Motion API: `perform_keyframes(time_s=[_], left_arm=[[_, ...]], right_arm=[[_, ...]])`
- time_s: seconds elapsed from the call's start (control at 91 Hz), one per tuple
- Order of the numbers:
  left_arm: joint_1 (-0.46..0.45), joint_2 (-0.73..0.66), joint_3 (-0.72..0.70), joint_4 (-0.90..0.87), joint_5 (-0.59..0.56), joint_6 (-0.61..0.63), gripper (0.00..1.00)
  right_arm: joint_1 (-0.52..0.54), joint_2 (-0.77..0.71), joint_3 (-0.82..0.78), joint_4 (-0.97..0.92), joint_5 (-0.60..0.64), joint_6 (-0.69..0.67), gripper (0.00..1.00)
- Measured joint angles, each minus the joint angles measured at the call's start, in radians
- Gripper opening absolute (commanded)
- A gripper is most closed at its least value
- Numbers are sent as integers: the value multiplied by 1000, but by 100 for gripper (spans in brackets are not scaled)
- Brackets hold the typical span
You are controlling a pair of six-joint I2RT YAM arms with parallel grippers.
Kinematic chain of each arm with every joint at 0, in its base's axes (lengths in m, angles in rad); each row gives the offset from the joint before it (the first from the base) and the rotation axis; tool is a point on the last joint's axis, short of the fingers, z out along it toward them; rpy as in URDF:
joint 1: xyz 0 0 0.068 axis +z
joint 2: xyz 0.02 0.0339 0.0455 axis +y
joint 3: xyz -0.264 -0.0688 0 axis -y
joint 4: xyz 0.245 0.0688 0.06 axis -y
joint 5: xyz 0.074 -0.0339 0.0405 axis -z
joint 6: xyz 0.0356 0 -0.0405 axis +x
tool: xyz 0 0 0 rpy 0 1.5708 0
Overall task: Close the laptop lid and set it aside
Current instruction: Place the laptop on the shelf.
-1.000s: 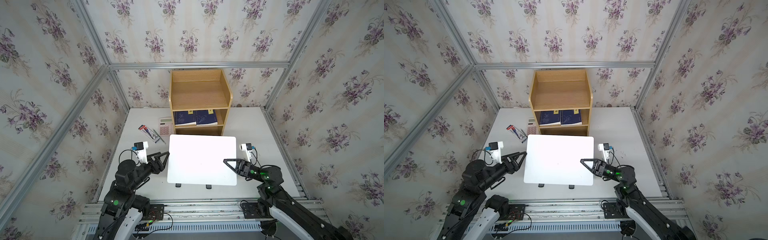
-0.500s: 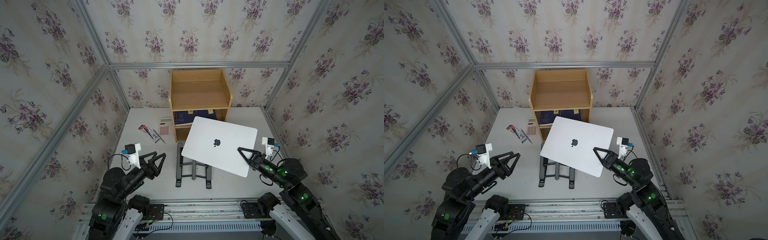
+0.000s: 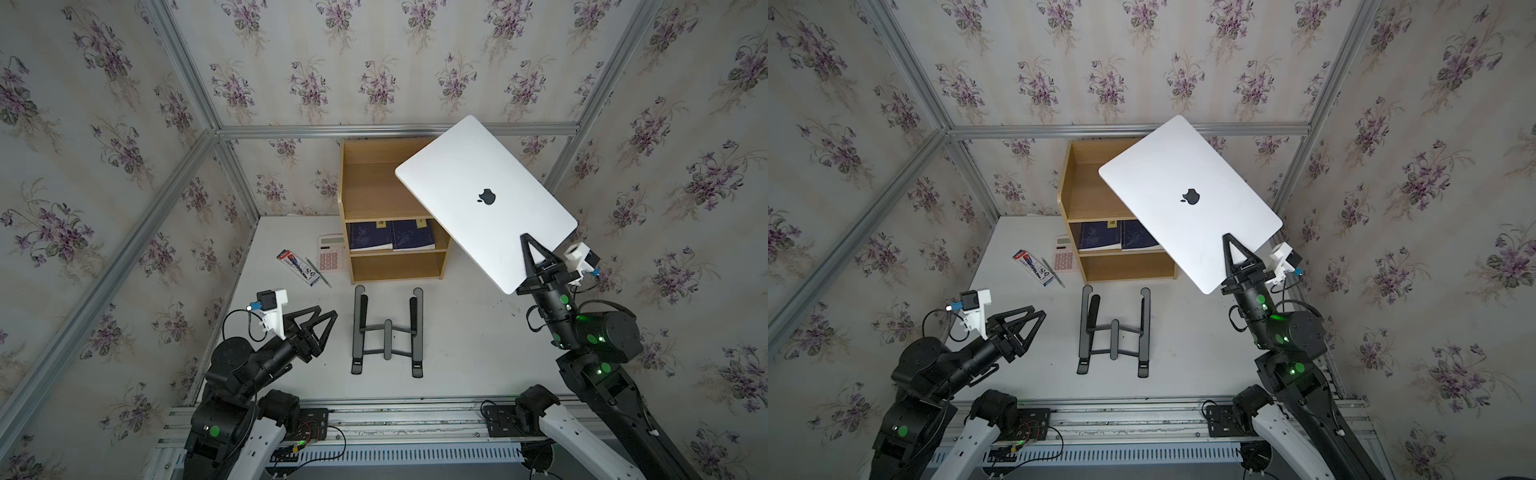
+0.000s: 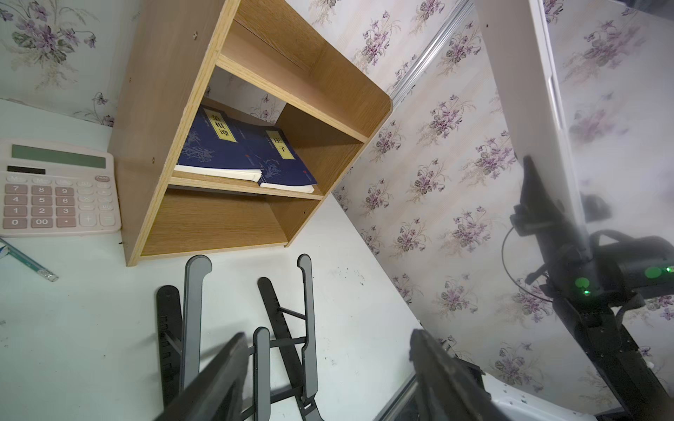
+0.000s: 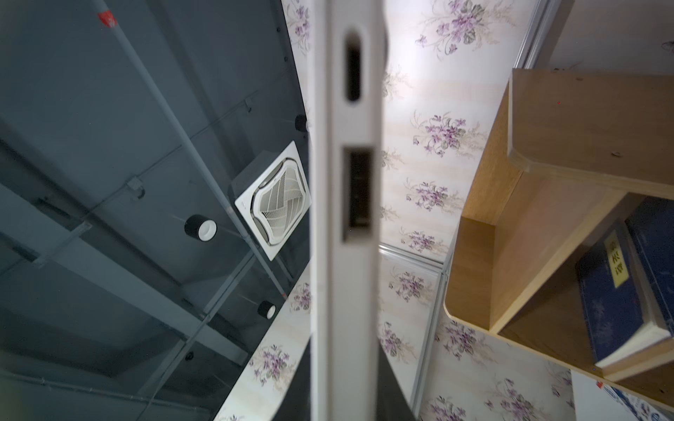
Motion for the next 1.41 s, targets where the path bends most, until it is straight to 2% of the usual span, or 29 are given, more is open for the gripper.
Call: perform_keyframes(time_s=[0.099, 0.275, 0.418, 0.571, 0.714, 0.934, 1.077, 1.22, 1.407], left_arm=[[0, 2, -11, 21, 0, -12, 72], [0, 16, -13, 36, -8, -18, 72], [0, 18, -14, 36, -25, -28, 72], [0, 18, -14, 35, -35, -31, 72], [0, 19, -13, 30, -51, -31, 72], [0, 25, -16, 27, -59, -39, 72], [0, 17, -28, 21, -73, -50, 73], [0, 14, -29, 10, -85, -61, 74], [0, 15, -29, -5, -98, -68, 74]], right_arm=[[60, 132, 133, 10, 74, -5, 0], [338, 322, 265, 157, 295, -111, 0], [421, 484, 366, 195, 416, -175, 0], [510, 594, 414, 190, 687, -241, 0], [550, 690, 396, 298, 851, -261, 0], [612, 827, 433, 383, 1009, -325, 0], [634, 879, 480, 438, 1066, -352, 0], [640, 925, 534, 393, 1134, -349, 0], [644, 972, 594, 279, 1147, -298, 0]])
